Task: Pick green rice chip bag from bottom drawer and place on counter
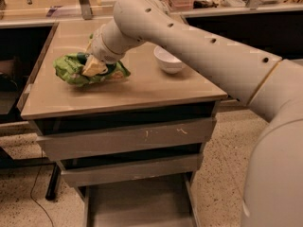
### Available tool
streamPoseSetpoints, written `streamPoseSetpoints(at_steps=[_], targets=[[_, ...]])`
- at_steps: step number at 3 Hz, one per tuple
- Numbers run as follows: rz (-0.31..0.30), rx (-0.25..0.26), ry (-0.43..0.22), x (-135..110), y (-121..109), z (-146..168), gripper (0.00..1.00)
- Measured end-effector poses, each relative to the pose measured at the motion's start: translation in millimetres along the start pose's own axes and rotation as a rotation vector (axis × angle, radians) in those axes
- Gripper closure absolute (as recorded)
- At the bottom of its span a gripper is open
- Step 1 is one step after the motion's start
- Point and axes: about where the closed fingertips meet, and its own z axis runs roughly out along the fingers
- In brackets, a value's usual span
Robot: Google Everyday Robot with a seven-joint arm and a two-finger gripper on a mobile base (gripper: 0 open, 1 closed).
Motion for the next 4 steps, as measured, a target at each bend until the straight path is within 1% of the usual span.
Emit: streamPoseSetpoints(at_steps=[1, 2, 3, 4], targets=[[0.003, -0.039, -0.013, 3.4, -5.0, 16.9, 1.00], [0.012, -0.062, -0.018, 7.3, -2.9, 24.1, 1.00], [0.012, -0.062, -0.018, 7.3, -3.0, 24.0, 0.82], [0.012, -0.063, -0.018, 7.3, -3.0, 24.0, 0.59]])
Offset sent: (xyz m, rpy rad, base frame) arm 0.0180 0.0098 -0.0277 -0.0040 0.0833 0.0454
